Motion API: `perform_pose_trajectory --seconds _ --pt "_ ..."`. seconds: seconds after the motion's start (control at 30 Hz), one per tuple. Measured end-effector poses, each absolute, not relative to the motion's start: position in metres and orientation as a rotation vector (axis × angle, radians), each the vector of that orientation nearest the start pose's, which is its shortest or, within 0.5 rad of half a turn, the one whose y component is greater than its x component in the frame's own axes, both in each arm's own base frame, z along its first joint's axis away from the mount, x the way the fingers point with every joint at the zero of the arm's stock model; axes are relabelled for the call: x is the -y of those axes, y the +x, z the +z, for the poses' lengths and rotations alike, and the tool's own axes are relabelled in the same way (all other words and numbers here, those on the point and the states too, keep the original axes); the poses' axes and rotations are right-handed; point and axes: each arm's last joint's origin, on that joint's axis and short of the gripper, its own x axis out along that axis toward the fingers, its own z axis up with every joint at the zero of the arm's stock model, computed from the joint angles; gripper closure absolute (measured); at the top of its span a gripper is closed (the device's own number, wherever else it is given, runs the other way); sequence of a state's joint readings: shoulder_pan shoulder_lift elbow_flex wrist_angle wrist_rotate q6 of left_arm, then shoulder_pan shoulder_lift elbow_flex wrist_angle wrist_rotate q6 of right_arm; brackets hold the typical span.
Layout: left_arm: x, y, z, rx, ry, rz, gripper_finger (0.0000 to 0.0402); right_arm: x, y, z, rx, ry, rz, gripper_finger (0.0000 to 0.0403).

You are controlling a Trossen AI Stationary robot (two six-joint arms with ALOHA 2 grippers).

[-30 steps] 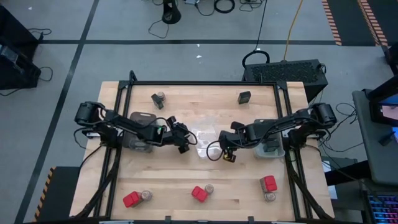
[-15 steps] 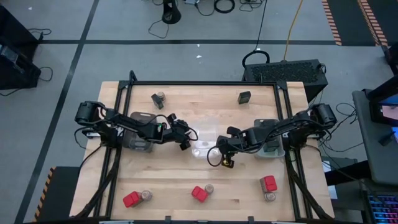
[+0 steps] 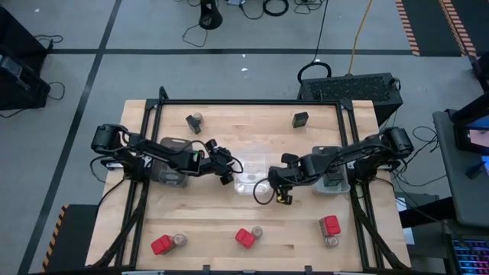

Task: Sort spices by type
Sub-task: Put the black seasoning can into the gray bin

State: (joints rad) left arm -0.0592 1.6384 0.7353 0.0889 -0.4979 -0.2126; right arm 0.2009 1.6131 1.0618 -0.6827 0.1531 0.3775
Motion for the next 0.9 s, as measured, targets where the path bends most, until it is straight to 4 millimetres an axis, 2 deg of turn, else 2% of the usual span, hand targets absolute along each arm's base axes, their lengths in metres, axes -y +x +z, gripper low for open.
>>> perform_pose_trajectory --seconds 0.1,0.3,0.43,0.6,0.77,0.9 --pt "0.005 0.299 0.149 -0.742 0.041 0.477 0.02 -0.053 0.301 0.218 -1.237 0.084 -0.19 0.0403" --pt "0.007 0.282 0.169 -0.784 0.03 0.453 0.02 -0.046 0.308 0.264 -1.239 -0.015 -0.164 0.0403" --pt "0.013 0.271 0.19 -0.743 0.01 0.426 0.02 -0.028 0.307 0.29 -1.208 -0.143 -0.266 0.0403" --pt "0.019 0.255 0.219 -0.656 0.056 0.399 0.02 0.027 0.294 0.315 -1.157 -0.057 -0.392 0.0397" --pt "0.018 0.24 0.246 -0.538 0.093 0.449 0.02 0.088 0.27 0.312 -1.32 -0.07 -0.466 0.0357" --pt "0.017 0.233 0.254 -0.503 0.091 0.454 0.02 0.122 0.264 0.307 -1.384 -0.162 -0.424 0.0304"
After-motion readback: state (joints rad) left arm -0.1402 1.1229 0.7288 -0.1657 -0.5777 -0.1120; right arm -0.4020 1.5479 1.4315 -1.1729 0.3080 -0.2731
